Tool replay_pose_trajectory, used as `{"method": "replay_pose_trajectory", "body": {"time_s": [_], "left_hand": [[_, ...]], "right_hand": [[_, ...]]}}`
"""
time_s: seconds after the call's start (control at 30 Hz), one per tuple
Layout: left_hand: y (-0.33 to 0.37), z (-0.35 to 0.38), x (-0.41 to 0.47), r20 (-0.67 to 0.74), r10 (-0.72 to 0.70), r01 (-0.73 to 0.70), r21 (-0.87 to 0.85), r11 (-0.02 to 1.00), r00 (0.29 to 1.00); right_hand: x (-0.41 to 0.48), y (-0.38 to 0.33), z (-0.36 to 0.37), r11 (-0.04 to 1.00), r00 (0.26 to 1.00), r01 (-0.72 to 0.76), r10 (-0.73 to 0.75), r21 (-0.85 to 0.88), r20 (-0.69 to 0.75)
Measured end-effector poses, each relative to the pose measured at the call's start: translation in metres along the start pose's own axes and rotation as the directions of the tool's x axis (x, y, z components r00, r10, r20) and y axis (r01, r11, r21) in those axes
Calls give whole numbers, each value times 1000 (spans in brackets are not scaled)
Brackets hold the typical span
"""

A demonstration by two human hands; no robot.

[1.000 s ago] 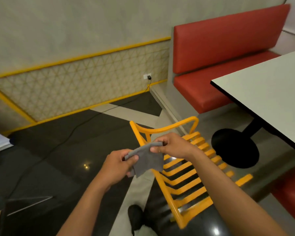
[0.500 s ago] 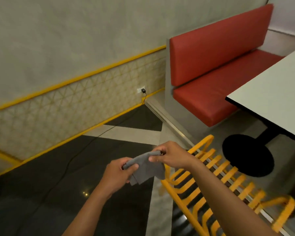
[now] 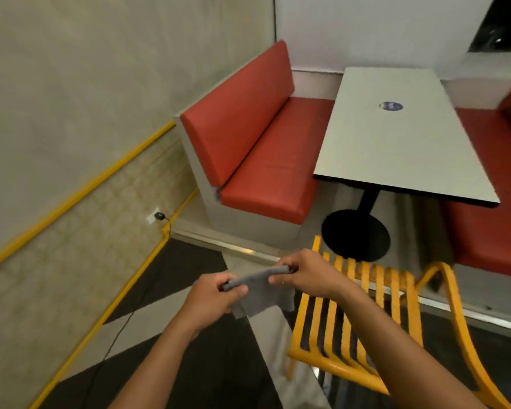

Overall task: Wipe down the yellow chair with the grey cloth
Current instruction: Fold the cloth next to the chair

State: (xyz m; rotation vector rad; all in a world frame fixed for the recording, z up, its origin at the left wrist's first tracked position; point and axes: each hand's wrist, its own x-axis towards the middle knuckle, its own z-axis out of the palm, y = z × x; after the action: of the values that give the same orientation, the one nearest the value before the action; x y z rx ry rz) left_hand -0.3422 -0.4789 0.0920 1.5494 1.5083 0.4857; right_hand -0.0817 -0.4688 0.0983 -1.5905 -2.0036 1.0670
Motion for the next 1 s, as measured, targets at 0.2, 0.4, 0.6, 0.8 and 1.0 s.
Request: {"method": "replay_pose_trajectory", "body": {"time_s": [0.2,0.4,0.6,0.8,1.0], "left_hand": [[28,-20,71,213,117,-147,128,981,970],[48,-7,149,339,147,-190,98,977,929],[84,11,240,285,193,-231,106,967,939],[145,41,340,421,282,-419,279,864,862],[234,70,472,481,381,-578,373,726,789]], "right_hand": [[1,6,-9,968,935,-164,213,189,-282],[35,33,-43,939,869,-260,329,224,-371],[79,57,-92,915,828,-337,400,221,-393],[125,94,-145,866,730,-441,499,235,-467],[200,135,-231,815,616,-538,554,214,-560]]}}
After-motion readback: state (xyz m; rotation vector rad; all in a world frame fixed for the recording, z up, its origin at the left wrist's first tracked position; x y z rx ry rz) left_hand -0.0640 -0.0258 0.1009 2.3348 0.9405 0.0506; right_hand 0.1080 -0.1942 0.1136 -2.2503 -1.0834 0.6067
